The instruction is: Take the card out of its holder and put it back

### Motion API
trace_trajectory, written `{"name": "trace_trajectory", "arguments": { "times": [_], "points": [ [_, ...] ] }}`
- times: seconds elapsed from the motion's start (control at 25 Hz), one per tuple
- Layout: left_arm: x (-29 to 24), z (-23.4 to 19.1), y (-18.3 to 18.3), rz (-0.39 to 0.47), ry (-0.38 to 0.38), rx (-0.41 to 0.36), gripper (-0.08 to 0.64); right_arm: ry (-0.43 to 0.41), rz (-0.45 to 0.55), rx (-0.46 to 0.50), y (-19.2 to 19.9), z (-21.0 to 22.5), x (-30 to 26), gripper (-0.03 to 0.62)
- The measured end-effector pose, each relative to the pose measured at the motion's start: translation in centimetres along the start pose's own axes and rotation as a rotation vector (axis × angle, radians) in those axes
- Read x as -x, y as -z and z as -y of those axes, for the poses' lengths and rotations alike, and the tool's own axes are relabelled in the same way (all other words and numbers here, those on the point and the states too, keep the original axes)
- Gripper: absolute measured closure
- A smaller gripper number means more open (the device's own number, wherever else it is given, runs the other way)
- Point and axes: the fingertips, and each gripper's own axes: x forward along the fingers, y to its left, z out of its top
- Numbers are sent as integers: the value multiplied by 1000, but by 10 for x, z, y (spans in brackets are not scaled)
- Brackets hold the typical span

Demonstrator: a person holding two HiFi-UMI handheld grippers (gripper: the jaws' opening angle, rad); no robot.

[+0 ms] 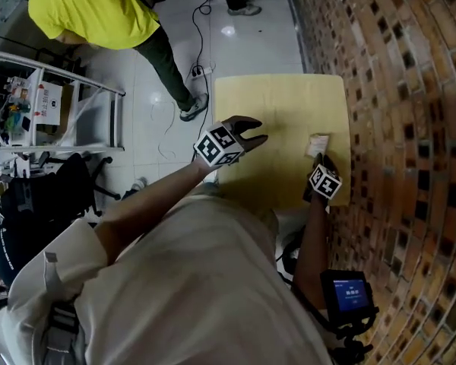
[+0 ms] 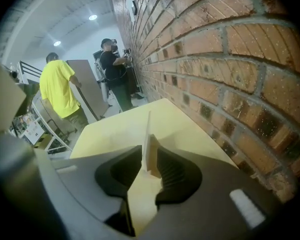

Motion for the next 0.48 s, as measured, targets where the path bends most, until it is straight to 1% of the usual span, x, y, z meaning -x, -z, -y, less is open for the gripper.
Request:
{"name": "trace_trajectory", "arguments": {
  "times": [0.08, 0.2, 0.32, 0.48],
  "points": [
    [2, 0, 3, 0, -5, 7, 380, 3, 8, 2, 0, 0, 0, 507],
    [7, -3, 4, 8, -14, 25, 380, -5, 21, -1, -1, -2, -1, 571],
    [9, -5, -2, 26, -16, 36, 380, -10, 32, -5, -3, -3, -3, 574],
    [11, -4, -6, 35, -9, 31, 380, -18, 48, -3, -5, -4, -1, 575]
  ]
}}
